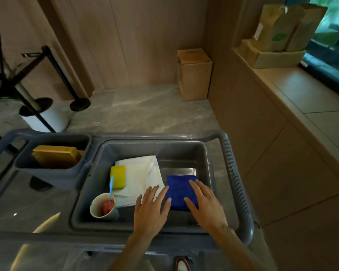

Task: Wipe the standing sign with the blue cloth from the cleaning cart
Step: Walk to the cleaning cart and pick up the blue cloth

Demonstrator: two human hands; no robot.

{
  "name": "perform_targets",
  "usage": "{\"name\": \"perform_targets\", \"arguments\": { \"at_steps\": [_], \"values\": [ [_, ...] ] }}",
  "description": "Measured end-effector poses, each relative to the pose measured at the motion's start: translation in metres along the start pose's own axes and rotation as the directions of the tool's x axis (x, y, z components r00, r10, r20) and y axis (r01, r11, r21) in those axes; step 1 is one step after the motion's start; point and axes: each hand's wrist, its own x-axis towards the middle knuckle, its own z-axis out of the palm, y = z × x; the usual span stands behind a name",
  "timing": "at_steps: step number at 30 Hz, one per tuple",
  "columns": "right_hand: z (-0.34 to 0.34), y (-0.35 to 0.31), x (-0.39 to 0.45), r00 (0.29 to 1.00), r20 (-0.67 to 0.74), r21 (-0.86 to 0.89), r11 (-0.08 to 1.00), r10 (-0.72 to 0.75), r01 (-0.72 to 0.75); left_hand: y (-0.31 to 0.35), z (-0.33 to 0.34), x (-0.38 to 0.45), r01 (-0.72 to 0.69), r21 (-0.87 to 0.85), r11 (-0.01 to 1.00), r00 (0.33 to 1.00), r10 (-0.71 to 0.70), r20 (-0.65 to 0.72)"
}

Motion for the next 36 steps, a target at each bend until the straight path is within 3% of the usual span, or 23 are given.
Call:
{"name": "perform_targets", "arguments": {
  "at_steps": [7,14,19,27,36],
  "values": [
    [0.013,0.007,0.043,0.99,0.126,0.158,0.984,0.063,-0.082,-0.008,0.025,0.047,0.036,-0.249,0.968,0.999,-0.035,0.006],
    [0.051,0.013,0.089,0.966,0.194,0.144,0.969,0.171,-0.2,-0.025,0.074,0.088,0.104,-0.372,0.922,0.985,-0.044,0.166],
    [0.081,0.023,0.119,0.953,0.221,0.047,0.973,0.209,-0.224,-0.031,0.107,0.111,0.141,-0.369,0.919,0.978,-0.071,0.196],
    [0.106,0.028,0.14,0.954,0.252,-0.104,0.985,0.16,-0.138,-0.032,0.131,0.128,0.09,-0.328,0.94,0.977,-0.02,0.212],
    [0.103,0.029,0.144,0.937,0.243,-0.096,0.968,0.25,-0.233,-0.045,0.125,0.128,0.041,-0.243,0.969,0.982,0.006,0.189]
  ]
}}
